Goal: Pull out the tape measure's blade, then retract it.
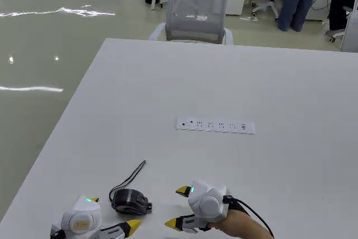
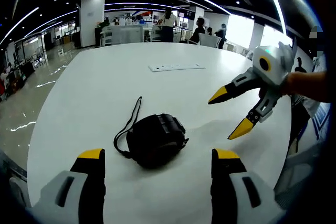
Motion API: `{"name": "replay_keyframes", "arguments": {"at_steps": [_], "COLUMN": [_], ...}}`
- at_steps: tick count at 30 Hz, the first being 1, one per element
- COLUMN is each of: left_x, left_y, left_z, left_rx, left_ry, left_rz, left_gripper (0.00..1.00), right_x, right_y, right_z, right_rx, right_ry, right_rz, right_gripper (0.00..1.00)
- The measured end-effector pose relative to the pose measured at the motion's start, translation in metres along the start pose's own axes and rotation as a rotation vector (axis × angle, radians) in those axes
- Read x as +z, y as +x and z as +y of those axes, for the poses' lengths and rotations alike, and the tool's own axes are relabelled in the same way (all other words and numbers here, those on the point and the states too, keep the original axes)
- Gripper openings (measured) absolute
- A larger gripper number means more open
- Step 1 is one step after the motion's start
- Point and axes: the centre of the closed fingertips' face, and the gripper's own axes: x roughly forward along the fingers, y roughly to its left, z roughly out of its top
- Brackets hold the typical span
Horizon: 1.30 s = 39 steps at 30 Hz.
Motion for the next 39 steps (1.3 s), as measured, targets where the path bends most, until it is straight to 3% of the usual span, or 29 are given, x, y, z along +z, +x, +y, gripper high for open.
{"name": "replay_keyframes", "arguments": {"at_steps": [4, 28, 39], "left_x": [0.001, -0.007, -0.011], "left_y": [-0.005, -0.036, -0.045], "left_z": [-0.008, -0.026, -0.035], "left_rx": [-0.029, -0.098, -0.132], "left_ry": [0.048, 0.134, 0.177], "left_rz": [0.004, -0.024, -0.028], "left_gripper": [0.86, 0.98, 0.99], "right_x": [-0.005, -0.041, -0.06], "right_y": [-0.014, -0.101, -0.126], "right_z": [0.001, 0.013, 0.03], "right_rx": [-0.031, -0.227, -0.265], "right_ry": [0.031, 0.176, 0.229], "right_rz": [-0.01, -0.055, -0.059], "right_gripper": [0.56, 0.75, 0.83]}}
